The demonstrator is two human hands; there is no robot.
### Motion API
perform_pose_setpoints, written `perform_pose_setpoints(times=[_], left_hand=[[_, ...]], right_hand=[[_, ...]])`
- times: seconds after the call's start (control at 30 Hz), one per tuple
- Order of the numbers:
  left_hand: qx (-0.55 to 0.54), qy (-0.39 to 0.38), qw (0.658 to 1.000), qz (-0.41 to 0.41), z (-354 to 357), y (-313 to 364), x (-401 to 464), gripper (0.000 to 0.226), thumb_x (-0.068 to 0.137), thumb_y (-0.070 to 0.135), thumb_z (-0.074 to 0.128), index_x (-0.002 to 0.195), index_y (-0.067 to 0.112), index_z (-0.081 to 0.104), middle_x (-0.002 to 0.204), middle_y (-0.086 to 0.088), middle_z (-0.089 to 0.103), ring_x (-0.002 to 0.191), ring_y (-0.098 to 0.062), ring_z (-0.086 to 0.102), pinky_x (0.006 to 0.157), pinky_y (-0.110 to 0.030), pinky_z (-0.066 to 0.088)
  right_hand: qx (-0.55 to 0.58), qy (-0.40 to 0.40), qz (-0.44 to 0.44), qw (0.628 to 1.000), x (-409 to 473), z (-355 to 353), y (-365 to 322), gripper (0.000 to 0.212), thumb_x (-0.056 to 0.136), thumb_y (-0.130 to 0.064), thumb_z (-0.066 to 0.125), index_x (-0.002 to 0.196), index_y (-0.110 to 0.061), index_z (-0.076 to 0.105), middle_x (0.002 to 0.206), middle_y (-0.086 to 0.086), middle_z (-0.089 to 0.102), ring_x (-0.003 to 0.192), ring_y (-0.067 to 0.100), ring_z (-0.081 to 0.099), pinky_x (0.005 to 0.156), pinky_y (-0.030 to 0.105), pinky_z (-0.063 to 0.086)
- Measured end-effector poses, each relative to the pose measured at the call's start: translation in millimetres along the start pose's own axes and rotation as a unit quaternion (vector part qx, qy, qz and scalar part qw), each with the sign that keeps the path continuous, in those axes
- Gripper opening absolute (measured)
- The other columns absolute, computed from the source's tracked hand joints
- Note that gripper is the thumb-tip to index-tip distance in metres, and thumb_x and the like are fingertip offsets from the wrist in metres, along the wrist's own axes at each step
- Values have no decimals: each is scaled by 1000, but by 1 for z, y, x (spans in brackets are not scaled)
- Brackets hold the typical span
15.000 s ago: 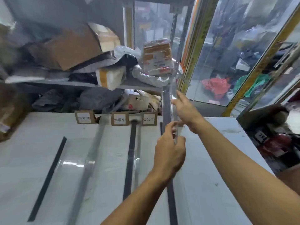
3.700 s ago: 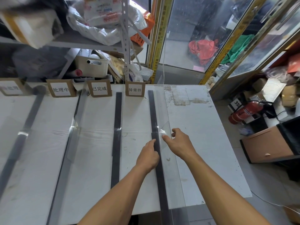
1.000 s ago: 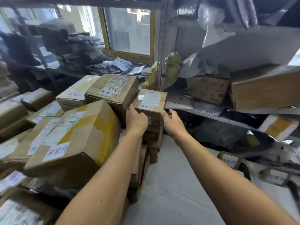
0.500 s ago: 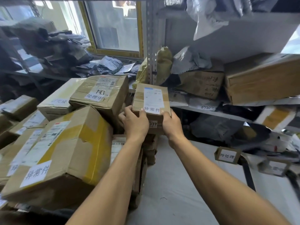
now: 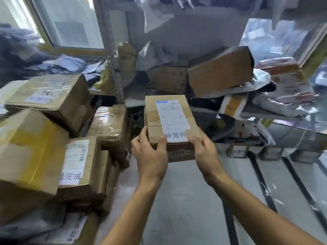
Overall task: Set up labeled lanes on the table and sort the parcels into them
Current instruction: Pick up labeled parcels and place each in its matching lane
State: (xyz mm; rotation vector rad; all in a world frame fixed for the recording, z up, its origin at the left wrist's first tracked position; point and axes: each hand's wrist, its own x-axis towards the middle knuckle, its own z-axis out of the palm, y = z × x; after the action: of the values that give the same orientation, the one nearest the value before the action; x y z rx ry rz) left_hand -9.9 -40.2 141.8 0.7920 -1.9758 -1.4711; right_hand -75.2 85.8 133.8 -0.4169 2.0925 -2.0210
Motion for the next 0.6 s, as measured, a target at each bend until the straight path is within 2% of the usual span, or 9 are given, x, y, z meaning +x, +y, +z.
perform_pose_setpoints(times=[0.1, 0.17, 0.2, 0.23, 0.3, 0.37, 0.43, 0.5, 0.6], left_hand=[[-26, -38, 999, 9, 32, 10, -52, 37, 92, 35, 62, 122, 39, 42, 124, 10, 39, 120, -11, 45, 94, -25, 42], [-63, -69, 996, 7, 57, 18, -86, 32, 93, 32, 63, 109, 48, 40, 121, 12, 49, 109, -3, 56, 78, -15, 51], [-79, -82, 994, 5, 70, 23, -103, 32, 93, 31, 63, 104, 51, 41, 118, 14, 55, 102, 3, 59, 69, -11, 51], [-85, -90, 992, 4, 82, 28, -120, 33, 93, 30, 63, 103, 54, 42, 115, 16, 58, 97, 8, 60, 67, -10, 51], [-83, -97, 992, 0, 107, 37, -154, 34, 93, 31, 63, 102, 56, 42, 112, 18, 61, 95, 6, 62, 74, -20, 55], [-81, -105, 991, -1, 133, 45, -186, 34, 92, 31, 64, 106, 53, 43, 111, 21, 62, 98, 3, 63, 83, -32, 58], [-81, -123, 989, -3, 156, 51, -216, 35, 92, 31, 65, 113, 48, 43, 111, 21, 62, 100, 2, 63, 87, -37, 58], [-88, -143, 986, -9, 177, 58, -241, 36, 92, 32, 66, 116, 47, 42, 111, 22, 62, 101, 0, 64, 87, -39, 58], [-115, -168, 979, -8, 204, 65, -270, 39, 92, 33, 66, 119, 46, 42, 112, 23, 62, 101, 0, 65, 81, -32, 60]], right_hand=[[-3, 4, -10, 1000, -33, -61, 0, 37, 94, -33, 51, 129, -41, 59, 121, -10, 70, 113, 15, 66, 93, 42, 55], [-15, 10, -15, 1000, -53, -102, 1, 36, 93, -34, 51, 127, -44, 59, 119, -12, 71, 111, 12, 67, 90, 37, 56], [-20, 15, -17, 1000, -64, -123, 2, 37, 92, -35, 51, 127, -45, 59, 118, -13, 71, 110, 10, 67, 88, 32, 56], [-20, 18, -15, 1000, -74, -143, 4, 38, 92, -35, 51, 128, -44, 58, 117, -13, 71, 109, 9, 68, 84, 28, 57], [-14, 18, -1, 1000, -94, -184, 8, 38, 93, -34, 51, 130, -39, 58, 115, -11, 72, 106, 10, 69, 80, 26, 58], [-16, 27, 11, 999, -114, -222, 12, 38, 92, -34, 50, 130, -38, 59, 115, -11, 73, 107, 11, 69, 83, 28, 58], [-16, 48, 16, 999, -131, -258, 14, 40, 91, -34, 49, 131, -39, 58, 116, -11, 72, 107, 11, 68, 85, 31, 58], [-30, 66, 14, 997, -146, -289, 12, 41, 90, -35, 49, 129, -44, 58, 112, -15, 73, 103, 7, 69, 79, 26, 58], [-51, 90, 7, 995, -161, -330, 8, 40, 91, -34, 48, 129, -42, 59, 109, -18, 73, 100, 4, 69, 75, 20, 57]])
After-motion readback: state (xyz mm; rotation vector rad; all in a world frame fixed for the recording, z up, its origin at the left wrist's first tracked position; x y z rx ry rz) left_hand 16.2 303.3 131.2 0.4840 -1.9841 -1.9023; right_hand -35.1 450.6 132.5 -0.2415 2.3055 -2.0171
